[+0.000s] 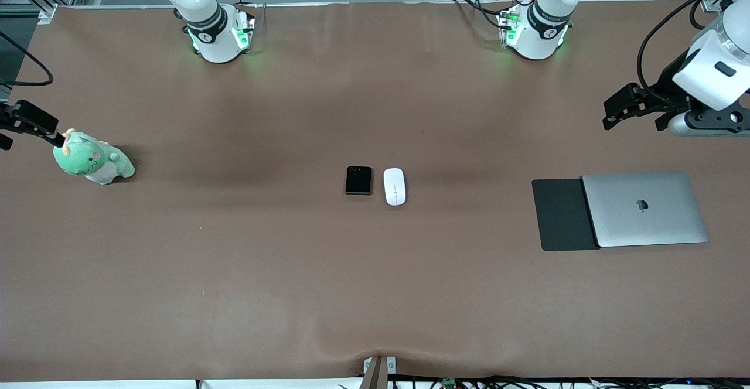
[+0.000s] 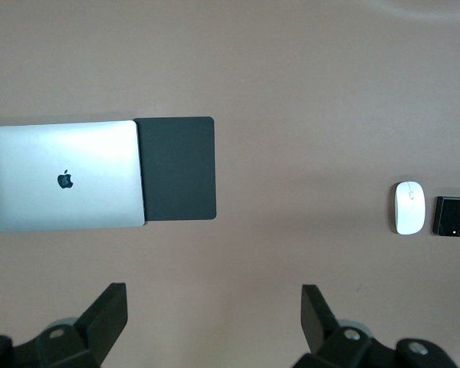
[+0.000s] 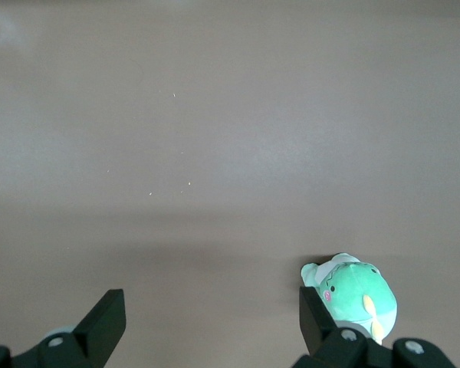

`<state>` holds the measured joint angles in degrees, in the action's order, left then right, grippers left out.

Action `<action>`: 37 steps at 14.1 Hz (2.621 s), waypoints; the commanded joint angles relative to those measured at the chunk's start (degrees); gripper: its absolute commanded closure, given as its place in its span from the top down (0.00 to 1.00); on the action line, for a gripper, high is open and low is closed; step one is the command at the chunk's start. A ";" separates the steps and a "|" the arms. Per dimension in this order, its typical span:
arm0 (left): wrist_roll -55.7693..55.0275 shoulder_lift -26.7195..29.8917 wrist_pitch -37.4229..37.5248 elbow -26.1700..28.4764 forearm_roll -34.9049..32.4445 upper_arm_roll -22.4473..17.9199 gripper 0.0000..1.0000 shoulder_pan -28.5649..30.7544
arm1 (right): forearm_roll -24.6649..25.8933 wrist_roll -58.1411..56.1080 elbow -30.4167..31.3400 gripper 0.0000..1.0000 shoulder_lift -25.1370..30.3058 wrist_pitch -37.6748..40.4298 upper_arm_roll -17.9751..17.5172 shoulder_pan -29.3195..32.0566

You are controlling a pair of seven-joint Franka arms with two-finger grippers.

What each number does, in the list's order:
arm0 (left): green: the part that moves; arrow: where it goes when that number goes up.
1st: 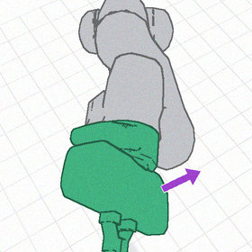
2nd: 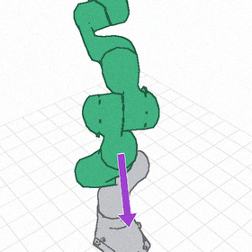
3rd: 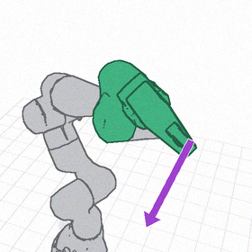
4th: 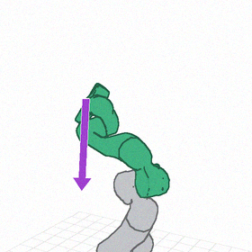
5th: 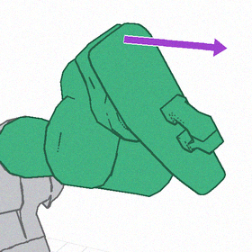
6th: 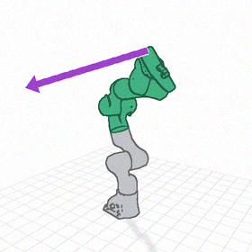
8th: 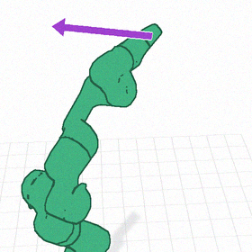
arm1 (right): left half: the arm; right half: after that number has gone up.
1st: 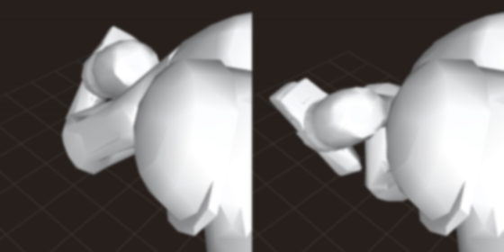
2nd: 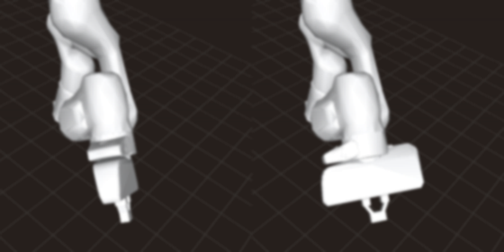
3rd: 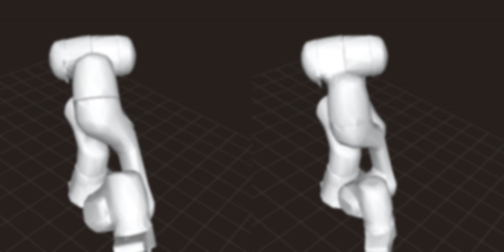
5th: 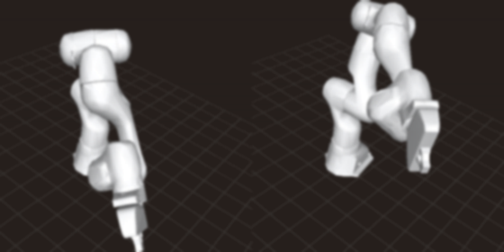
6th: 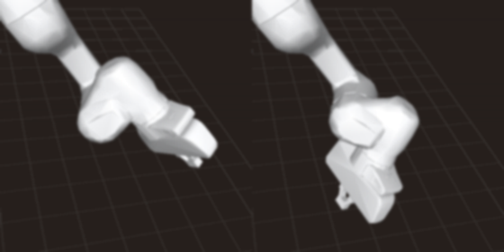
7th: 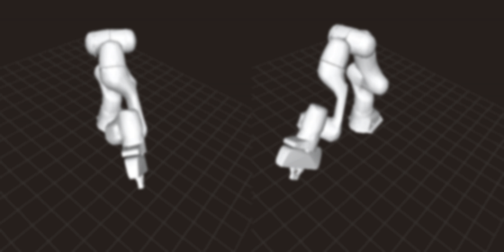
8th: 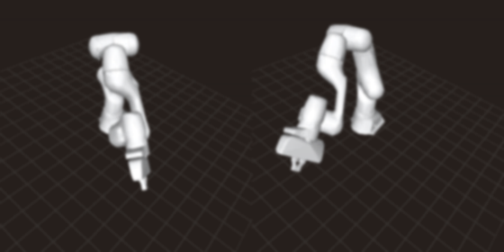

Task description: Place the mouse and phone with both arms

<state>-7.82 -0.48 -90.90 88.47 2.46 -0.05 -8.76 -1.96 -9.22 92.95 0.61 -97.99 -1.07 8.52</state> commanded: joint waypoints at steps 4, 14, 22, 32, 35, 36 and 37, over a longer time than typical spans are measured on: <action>1.40 -0.48 -0.24 -0.93 1.23 0.14 1.00 0.32 | -0.33 -0.98 0.48 1.00 0.18 -0.71 -0.78 1.41; 1.32 -1.71 -0.41 -0.67 2.73 -0.13 1.00 0.32 | -0.33 -2.03 0.48 1.00 -0.17 -1.42 -0.95 2.20; 1.32 -1.54 -4.79 3.81 2.82 0.23 1.00 -0.11 | -0.42 -2.12 1.18 1.00 -0.17 -1.59 -1.04 2.11; -6.49 -1.71 -19.99 16.28 2.82 6.37 1.00 -0.55 | 1.78 -2.38 2.23 1.00 0.36 -0.89 -1.21 1.85; -12.19 -3.20 -26.24 18.76 2.73 10.49 1.00 -0.73 | 1.78 -2.38 2.23 1.00 0.36 -0.89 -1.21 1.85; -14.22 -4.51 -27.73 18.67 2.47 11.81 1.00 -0.82 | 1.78 -2.47 2.15 1.00 0.36 -0.89 -1.21 1.94; -16.24 -5.74 -29.49 18.67 2.20 13.13 1.00 -0.99 | 1.78 -2.47 2.15 1.00 0.36 -0.89 -1.21 1.94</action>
<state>-20.90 -4.47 -117.20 106.84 4.07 11.16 -9.60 -0.88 -10.96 94.28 0.05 -98.87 -1.81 10.00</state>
